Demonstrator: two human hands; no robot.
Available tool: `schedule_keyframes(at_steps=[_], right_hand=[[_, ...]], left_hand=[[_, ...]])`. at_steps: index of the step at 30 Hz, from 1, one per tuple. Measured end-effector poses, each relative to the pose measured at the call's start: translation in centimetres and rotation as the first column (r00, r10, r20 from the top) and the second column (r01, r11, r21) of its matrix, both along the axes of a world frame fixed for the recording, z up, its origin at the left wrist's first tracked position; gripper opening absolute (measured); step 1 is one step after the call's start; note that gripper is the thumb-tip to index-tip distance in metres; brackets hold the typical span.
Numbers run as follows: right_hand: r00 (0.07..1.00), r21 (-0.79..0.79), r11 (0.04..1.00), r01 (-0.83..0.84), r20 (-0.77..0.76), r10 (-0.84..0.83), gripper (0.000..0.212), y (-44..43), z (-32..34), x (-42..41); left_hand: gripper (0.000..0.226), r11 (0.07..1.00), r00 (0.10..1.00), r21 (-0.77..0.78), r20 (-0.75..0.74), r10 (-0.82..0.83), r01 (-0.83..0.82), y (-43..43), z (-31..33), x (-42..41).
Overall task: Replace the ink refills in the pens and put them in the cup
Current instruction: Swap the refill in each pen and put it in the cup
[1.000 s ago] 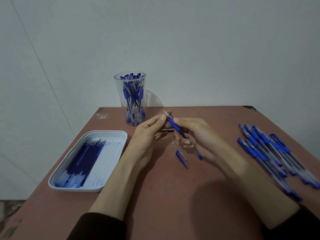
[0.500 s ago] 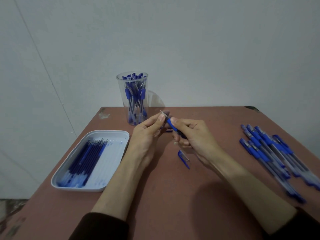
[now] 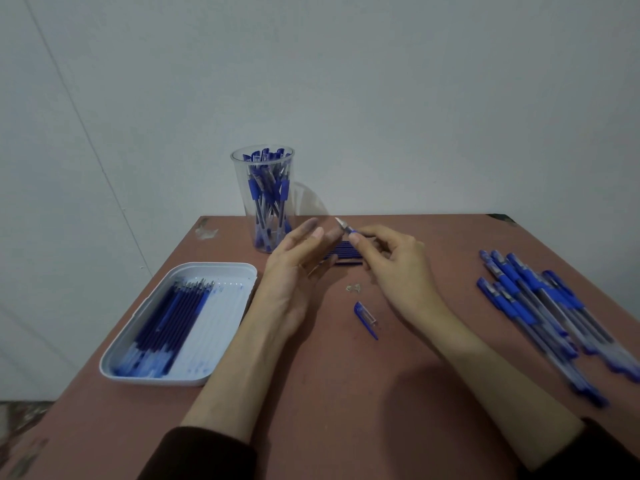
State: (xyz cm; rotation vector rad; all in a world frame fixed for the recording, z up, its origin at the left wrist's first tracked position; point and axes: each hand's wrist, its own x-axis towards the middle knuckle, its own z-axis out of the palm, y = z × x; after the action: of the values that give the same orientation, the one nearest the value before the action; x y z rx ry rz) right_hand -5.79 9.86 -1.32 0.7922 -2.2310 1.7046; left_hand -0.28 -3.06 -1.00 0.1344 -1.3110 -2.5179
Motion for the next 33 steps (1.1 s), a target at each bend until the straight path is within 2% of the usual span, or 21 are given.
schedule_keyframes(at_steps=[2,7,11,14,17,19,21,22,25,30,33], right_hand=[[1.0,0.009,1.0,0.012,-0.01,-0.012,0.01,0.3,0.0,-0.3],[0.998,0.138,0.99,-0.029,-0.052,0.036,0.006,0.5,-0.3,-0.3],[0.994,0.229,0.973,0.001,-0.106,0.023,0.004,0.9,-0.4,-0.4],[0.986,0.29,0.953,0.091,-0.16,-0.045,0.006,1.2,-0.3,-0.9],[0.977,0.302,0.937,0.176,-0.168,-0.129,0.009,1.7,-0.2,-1.6],[0.976,0.288,0.937,0.197,-0.15,-0.159,0.011,1.9,-0.1,-1.9],[0.975,0.283,0.937,0.205,-0.138,-0.172,0.012,2.1,-0.1,-2.0],[0.976,0.285,0.936,0.205,-0.135,-0.172,0.012,2.1,0.0,-1.9],[0.978,0.305,0.932,0.198,-0.129,-0.166,0.013,2.1,0.0,-1.8],[0.98,0.325,0.927,0.188,-0.13,-0.153,0.013,2.1,0.0,-1.7],[0.982,0.309,0.936,0.171,-0.127,-0.138,0.011,2.1,0.0,-1.6]], left_hand=[[0.022,0.998,0.999,-0.045,0.014,0.041,-0.041,-0.1,-0.2,-0.1],[0.031,0.991,0.998,-0.125,-0.037,0.051,-0.056,0.0,-0.3,-0.1],[0.022,0.962,0.976,-0.166,-0.014,0.219,-0.219,-0.4,-0.4,-0.1],[0.014,0.897,0.959,-0.36,0.016,0.282,-0.257,-1.0,-0.6,-0.1],[0.018,0.732,0.981,-0.674,0.054,0.186,-0.102,-0.4,-1.0,0.1],[0.024,0.547,0.991,-0.837,0.08,0.106,0.009,0.1,-1.4,0.2],[0.03,0.384,0.993,-0.921,0.095,0.073,0.059,0.4,-1.6,0.5],[0.033,0.354,0.993,-0.933,0.101,0.069,0.07,0.3,-1.5,0.6],[0.039,0.349,0.99,-0.932,0.128,0.061,0.099,0.0,-1.4,0.6],[0.045,0.392,0.988,-0.912,0.149,0.048,0.118,-0.2,-1.5,0.4],[0.04,0.484,0.99,-0.87,0.132,0.057,0.088,-0.3,-1.6,0.2]])
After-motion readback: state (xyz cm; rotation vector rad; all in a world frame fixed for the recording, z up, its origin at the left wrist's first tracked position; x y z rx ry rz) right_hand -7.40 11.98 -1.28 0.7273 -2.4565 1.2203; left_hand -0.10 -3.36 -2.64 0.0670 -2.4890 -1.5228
